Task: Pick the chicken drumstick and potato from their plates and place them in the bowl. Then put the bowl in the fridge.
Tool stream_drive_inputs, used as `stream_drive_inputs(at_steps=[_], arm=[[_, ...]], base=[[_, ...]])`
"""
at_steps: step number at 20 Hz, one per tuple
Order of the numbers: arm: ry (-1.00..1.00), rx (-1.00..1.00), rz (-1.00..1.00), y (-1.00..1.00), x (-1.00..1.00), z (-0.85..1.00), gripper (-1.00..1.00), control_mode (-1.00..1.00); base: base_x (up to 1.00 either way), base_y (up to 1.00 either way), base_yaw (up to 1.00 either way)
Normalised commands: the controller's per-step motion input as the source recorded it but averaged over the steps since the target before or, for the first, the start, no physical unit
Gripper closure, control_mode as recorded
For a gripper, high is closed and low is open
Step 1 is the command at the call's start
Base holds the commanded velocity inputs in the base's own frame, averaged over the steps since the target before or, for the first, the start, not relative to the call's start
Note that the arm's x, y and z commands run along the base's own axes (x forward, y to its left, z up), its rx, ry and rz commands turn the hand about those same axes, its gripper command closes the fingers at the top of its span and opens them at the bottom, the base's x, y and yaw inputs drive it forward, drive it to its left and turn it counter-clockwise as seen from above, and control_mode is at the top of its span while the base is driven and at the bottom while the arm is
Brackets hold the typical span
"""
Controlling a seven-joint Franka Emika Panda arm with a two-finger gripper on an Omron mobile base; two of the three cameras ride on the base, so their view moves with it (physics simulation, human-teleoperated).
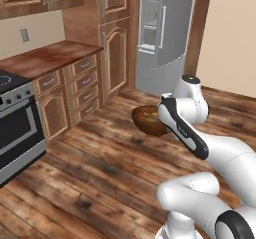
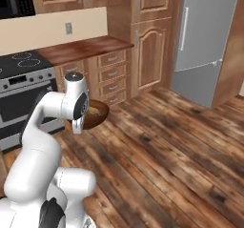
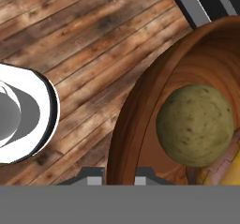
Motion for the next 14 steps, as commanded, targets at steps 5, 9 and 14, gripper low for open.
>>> stream_drive_inputs(at_steps=[5,9,14], arm=[[0.0,0.0,0.0,0.0,0.0,0.0,1.0,1.0],[0.0,0.0,0.0,0.0,0.0,0.0,1.0,1.0],[0.0,0.0,0.0,0.0,0.0,0.0,1.0,1.0]], base=[[0.92,0.26,-0.07],[0.83,0.31,-0.18],[0.63,0.36,-0.39]])
